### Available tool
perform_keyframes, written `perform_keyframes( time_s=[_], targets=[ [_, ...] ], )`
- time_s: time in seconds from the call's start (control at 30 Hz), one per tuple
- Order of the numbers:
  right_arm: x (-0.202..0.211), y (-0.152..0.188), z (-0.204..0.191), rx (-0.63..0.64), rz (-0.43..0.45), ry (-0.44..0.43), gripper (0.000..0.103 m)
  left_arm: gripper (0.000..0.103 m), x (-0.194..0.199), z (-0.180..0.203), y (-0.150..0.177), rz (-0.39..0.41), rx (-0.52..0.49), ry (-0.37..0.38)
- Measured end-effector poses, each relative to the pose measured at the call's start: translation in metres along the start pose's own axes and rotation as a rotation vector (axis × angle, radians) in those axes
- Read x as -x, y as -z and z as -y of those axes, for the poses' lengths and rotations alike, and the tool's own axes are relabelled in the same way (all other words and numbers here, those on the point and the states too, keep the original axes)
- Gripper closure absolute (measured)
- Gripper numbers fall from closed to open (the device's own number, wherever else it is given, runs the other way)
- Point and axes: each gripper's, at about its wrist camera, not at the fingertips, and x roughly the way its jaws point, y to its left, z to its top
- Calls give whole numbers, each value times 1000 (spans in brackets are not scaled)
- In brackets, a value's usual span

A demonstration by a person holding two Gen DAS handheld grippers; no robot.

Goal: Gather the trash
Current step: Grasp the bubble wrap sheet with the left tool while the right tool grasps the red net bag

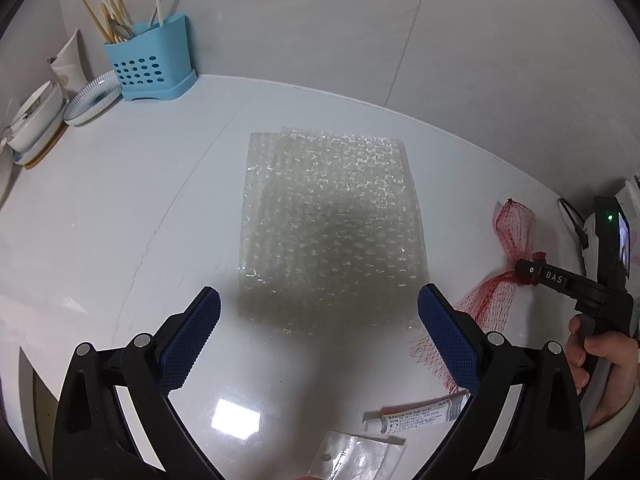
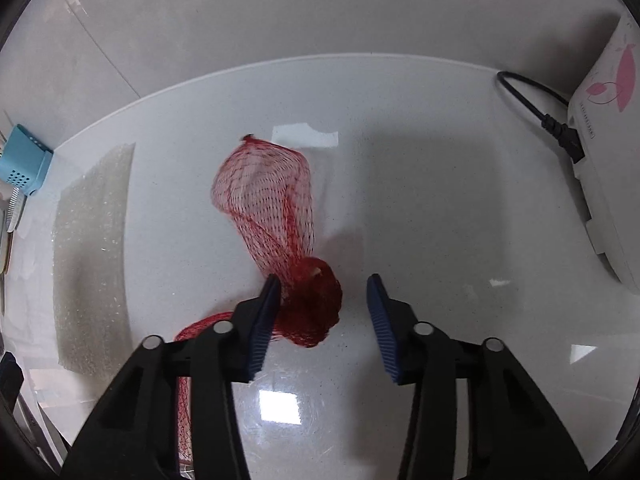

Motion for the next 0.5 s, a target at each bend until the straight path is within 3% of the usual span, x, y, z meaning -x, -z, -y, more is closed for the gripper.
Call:
perform_keyframes(
  time_s=[0.03, 0.13, 0.27, 0.5],
  targets=[
    [0, -1, -1, 5, 2, 18, 81, 6, -2, 2, -2, -2, -2, -1],
    [1, -3, -2, 10, -23, 17, 89, 6, -13, 13, -10, -17, -21, -5],
    [8, -7, 3, 8, -34, -2, 90, 6, -31, 33, -20, -36, -35, 1],
    [40, -12, 15, 34, 29, 11, 90, 6, -78, 70, -37, -86, -57, -17]
  ],
)
